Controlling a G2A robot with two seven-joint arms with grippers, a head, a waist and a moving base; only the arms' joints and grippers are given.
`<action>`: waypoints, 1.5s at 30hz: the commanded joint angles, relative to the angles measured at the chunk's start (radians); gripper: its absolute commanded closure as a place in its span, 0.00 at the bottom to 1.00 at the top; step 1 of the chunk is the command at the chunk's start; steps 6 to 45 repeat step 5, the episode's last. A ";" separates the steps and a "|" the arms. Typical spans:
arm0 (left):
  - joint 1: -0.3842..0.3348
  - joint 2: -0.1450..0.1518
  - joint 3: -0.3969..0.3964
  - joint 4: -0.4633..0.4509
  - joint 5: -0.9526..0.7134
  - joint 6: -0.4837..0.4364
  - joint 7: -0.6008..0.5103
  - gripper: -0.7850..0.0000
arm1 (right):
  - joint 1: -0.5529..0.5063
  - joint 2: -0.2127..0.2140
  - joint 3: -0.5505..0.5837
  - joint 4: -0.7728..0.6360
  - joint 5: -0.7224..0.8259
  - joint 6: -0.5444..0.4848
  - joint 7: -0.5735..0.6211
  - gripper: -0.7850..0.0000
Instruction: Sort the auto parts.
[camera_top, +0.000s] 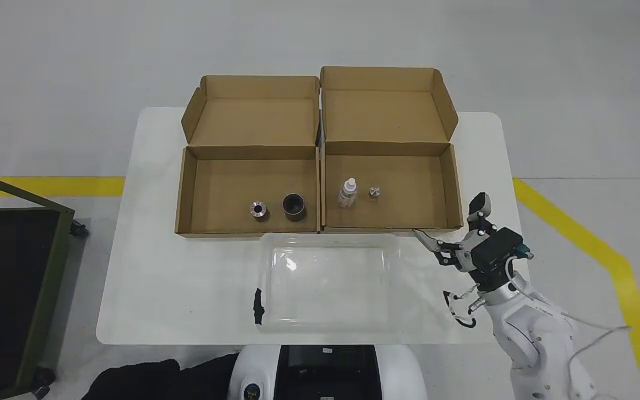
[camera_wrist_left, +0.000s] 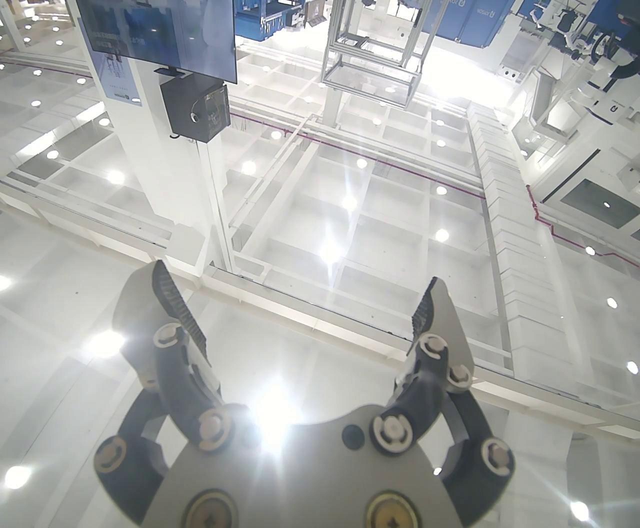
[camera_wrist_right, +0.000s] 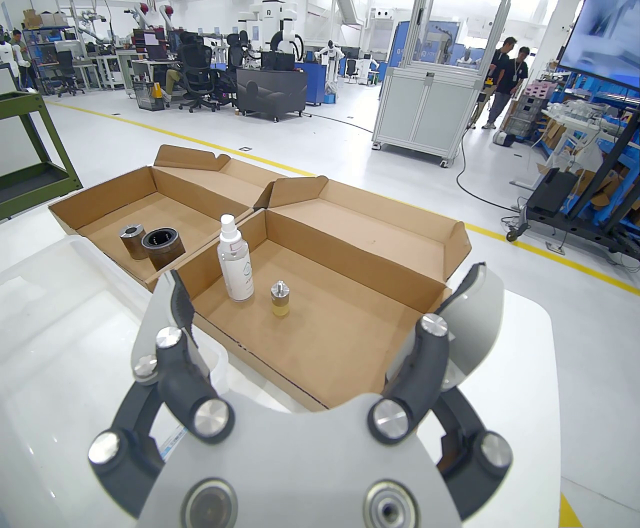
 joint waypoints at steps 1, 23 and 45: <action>0.000 0.000 0.000 0.000 0.000 0.000 0.000 0.00 | 0.000 0.000 0.000 0.000 0.000 0.000 0.000 0.00; 0.000 0.000 0.000 0.000 0.000 0.000 0.000 0.00 | 0.000 0.000 0.000 0.000 0.000 0.000 0.000 0.00; 0.000 0.000 0.000 0.000 0.000 0.000 0.000 0.00 | 0.000 0.000 0.000 0.000 0.000 0.000 0.000 0.00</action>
